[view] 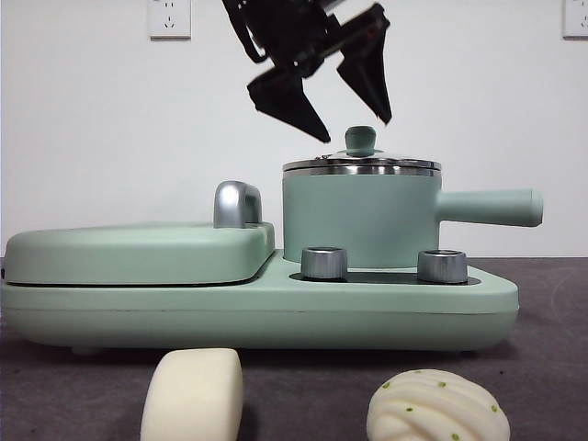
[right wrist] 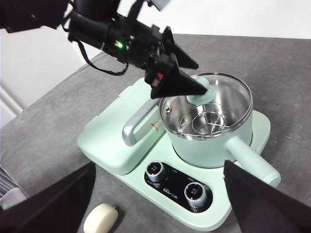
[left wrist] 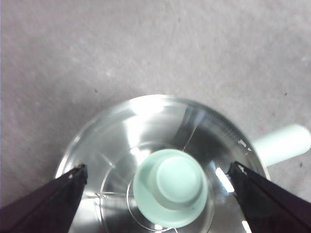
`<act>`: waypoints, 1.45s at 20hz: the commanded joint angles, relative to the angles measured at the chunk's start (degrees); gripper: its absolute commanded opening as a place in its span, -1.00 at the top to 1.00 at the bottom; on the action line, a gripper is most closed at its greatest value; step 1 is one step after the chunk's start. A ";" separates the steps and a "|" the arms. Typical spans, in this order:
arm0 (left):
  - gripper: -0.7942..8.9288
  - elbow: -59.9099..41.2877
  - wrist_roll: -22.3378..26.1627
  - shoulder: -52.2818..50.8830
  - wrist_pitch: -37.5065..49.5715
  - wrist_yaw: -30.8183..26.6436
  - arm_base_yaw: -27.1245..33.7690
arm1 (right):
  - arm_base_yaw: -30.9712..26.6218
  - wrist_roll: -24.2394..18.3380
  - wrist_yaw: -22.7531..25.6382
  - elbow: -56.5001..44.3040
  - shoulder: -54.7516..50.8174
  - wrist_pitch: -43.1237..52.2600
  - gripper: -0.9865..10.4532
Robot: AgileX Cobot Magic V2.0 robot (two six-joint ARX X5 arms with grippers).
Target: Put the buns in a small steamer
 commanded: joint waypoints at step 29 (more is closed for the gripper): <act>0.73 9.55 4.68 2.86 -6.97 -0.07 -1.22 | 0.11 -0.35 -0.02 0.98 0.22 0.66 0.09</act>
